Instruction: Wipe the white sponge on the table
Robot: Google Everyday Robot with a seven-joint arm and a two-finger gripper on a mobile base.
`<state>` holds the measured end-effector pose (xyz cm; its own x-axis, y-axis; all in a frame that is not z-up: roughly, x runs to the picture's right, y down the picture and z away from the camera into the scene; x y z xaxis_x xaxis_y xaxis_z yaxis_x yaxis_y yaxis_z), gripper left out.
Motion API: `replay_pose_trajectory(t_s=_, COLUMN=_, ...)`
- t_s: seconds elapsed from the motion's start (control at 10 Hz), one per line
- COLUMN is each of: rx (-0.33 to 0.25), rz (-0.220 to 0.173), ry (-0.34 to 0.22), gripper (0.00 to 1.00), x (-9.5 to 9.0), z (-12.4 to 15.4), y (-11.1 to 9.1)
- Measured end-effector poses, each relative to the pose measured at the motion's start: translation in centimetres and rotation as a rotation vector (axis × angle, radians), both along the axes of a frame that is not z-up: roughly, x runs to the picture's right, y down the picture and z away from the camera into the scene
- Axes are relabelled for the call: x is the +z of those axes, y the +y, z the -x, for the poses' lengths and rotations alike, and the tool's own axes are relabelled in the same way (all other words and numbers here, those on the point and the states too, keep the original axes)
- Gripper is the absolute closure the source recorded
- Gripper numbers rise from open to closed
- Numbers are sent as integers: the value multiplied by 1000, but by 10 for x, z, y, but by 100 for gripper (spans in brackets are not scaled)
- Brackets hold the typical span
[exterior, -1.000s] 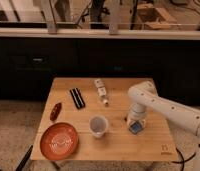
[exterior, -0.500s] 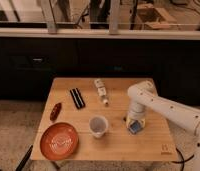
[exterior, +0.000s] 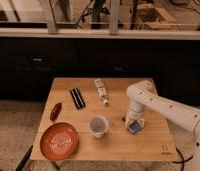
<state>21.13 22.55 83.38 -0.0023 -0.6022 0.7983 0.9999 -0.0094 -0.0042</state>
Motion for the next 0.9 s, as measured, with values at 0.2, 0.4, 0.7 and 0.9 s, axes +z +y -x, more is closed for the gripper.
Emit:
replay_pose_trajectory(t_s=0.2, rx=14, rz=-6, ry=-2, gripper=100, x=0, z=-9, y=0)
replay_pose_trajectory(t_s=0.4, rx=18, rz=-19, ry=-7, gripper=100, x=0, z=-16, y=3)
replay_pose_trajectory(t_s=0.7, rx=-8, rz=-35, ry=-10, gripper=100, x=2, z=-13, y=7)
replay_pose_trajectory(t_s=0.9, rx=-9, rz=-39, ry=-12, gripper=100, x=2, z=-12, y=6)
